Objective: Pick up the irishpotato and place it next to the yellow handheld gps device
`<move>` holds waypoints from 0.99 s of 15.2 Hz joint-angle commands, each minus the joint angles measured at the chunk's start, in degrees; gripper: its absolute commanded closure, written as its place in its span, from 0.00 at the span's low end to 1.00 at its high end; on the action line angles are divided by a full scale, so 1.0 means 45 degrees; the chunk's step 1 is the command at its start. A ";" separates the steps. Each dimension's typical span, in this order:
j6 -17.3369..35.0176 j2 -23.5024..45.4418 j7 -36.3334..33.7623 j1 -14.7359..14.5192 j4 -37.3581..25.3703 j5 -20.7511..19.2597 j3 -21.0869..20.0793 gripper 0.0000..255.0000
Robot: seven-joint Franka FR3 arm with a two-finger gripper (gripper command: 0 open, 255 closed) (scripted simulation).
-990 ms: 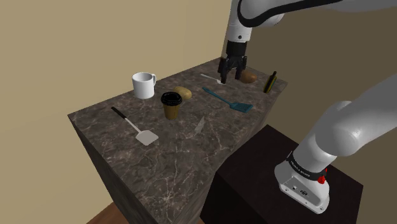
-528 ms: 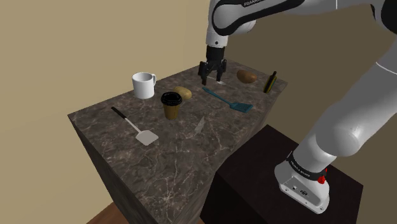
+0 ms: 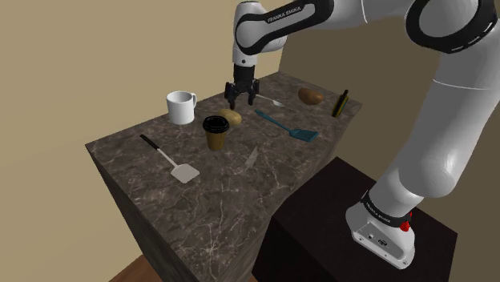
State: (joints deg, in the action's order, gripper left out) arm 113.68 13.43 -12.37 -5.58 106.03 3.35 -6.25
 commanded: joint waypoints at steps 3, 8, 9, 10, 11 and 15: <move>-0.0054 0.2050 -0.0271 -0.0243 -0.2228 -0.0255 -0.0038 0.00; 0.0496 0.2679 -0.0325 -0.0330 -0.2330 -0.0316 -0.0037 0.00; 0.0649 0.2729 -0.0327 -0.0337 -0.2228 -0.0319 -0.0037 0.00; 0.0795 0.2789 -0.0329 -0.0345 -0.2141 -0.0323 -0.0036 0.00; 0.0944 0.2847 -0.0331 -0.0352 -0.2051 -0.0326 -0.0036 0.00; 0.1029 0.2882 -0.0332 -0.0356 -0.2001 -0.0328 -0.0036 0.00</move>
State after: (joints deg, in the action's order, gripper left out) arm 118.25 26.35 -13.87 -7.19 97.04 1.88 -6.41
